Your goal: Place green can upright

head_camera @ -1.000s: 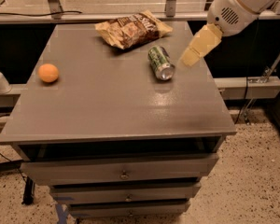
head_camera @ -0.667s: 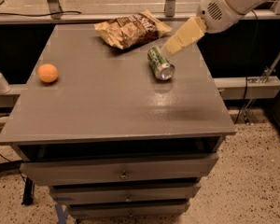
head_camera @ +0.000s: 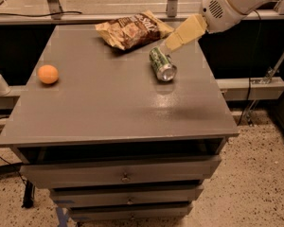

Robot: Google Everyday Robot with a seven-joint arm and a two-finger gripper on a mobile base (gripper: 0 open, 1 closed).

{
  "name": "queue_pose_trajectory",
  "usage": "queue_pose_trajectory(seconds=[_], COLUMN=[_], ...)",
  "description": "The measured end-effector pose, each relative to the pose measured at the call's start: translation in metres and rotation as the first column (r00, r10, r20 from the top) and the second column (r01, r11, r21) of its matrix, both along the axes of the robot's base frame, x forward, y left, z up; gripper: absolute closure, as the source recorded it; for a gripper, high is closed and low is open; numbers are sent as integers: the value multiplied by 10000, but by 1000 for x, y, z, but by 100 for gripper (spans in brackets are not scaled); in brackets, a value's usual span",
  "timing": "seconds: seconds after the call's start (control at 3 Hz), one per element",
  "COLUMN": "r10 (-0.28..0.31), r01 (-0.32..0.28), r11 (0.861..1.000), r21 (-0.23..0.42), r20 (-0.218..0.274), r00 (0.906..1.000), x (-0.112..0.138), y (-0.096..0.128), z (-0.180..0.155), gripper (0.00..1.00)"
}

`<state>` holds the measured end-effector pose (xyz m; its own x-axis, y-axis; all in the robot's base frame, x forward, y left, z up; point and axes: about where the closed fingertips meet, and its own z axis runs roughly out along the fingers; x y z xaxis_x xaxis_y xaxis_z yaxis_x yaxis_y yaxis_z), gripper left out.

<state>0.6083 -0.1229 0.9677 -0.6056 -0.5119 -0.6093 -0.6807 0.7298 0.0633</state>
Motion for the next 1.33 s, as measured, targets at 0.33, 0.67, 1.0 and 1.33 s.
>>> queue_pose_trajectory(seconds=[0.33,0.67,1.0,1.33], r10=[-539,-1596,-2395,-3018], r01=[537,1596,2395,2969], r11=[9985,9872,9704,9500], r21=[85,36,-316,-968], r20=[214,361,34,-403], r00=[9983,9865,9709,9525], x=[20,66,103,121], y=[14,39,71,88], z=[4,1,-13,-44], gripper=[0,0,0,0])
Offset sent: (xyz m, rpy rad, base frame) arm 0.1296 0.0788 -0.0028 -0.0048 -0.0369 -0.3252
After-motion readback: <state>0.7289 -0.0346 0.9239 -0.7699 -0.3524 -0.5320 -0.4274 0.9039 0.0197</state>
